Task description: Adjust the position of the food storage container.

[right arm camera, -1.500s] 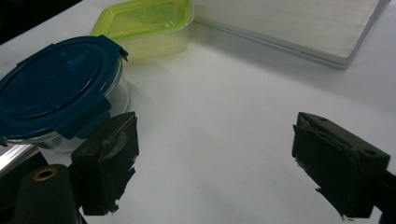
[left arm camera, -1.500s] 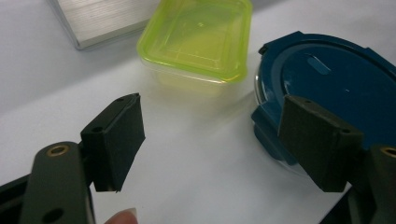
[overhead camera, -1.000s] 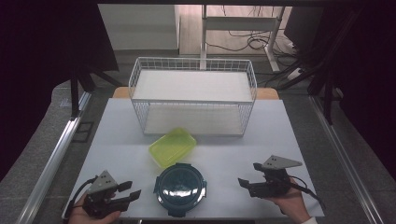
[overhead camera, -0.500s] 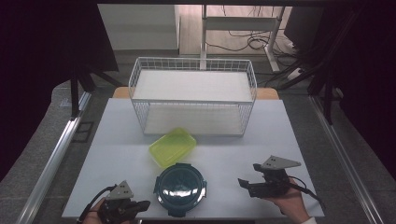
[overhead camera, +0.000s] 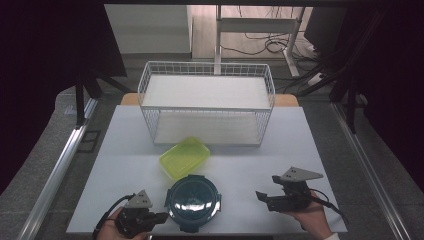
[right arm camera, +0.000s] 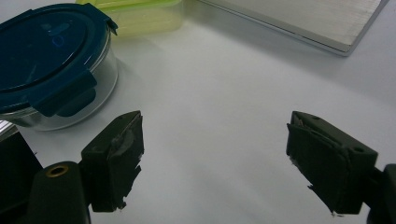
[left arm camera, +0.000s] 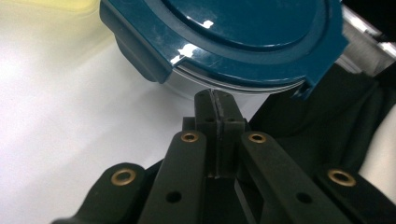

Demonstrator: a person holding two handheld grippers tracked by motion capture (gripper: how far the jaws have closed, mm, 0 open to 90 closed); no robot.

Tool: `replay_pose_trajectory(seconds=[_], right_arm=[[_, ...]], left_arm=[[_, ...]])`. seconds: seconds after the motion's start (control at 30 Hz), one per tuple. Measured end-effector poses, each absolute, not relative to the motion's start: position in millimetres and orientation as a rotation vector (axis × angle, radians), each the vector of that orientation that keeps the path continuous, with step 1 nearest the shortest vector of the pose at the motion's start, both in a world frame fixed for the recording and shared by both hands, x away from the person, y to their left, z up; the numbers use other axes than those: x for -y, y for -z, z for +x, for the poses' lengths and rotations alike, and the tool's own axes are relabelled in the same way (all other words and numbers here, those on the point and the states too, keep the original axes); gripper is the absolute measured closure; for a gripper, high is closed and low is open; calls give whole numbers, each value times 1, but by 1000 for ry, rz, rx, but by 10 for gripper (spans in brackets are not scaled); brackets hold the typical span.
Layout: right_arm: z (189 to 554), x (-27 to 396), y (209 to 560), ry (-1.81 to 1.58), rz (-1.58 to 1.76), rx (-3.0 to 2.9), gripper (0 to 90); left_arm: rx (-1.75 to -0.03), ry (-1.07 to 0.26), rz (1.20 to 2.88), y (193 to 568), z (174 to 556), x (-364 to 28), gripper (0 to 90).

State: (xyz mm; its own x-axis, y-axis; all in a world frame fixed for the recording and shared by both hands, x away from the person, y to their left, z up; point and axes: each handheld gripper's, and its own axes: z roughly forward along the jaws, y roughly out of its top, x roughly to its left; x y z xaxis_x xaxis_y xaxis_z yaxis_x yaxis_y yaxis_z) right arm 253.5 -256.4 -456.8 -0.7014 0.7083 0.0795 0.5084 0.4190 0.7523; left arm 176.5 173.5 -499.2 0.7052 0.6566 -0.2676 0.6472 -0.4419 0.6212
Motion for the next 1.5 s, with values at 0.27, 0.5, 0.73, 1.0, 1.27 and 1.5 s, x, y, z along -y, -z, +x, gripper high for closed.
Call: replay_pose_trajectory(seconds=[0.27, 0.5, 0.73, 1.0, 1.27, 1.5], right_arm=[[254, 257, 458, -1141, 1062, -2432, 187], [255, 257, 459, -1143, 1065, -2431, 187], [256, 256, 460, -1139, 1069, -2436, 187], [256, 256, 461, -1137, 1065, -2439, 188], [256, 256, 461, -1134, 1065, -2443, 188], [256, 258, 460, -1136, 1066, -2438, 188]], left_arm=[[-998, -9, 2191, 502, 181, -176, 900], [-1000, -3, 2197, 505, 188, -172, 900], [-991, 4, 2201, 506, 192, -171, 900], [-970, 14, 2207, 505, 196, -163, 900], [-938, 16, 2225, 502, 202, -147, 900], [-907, 31, 2238, 501, 210, -129, 900]])
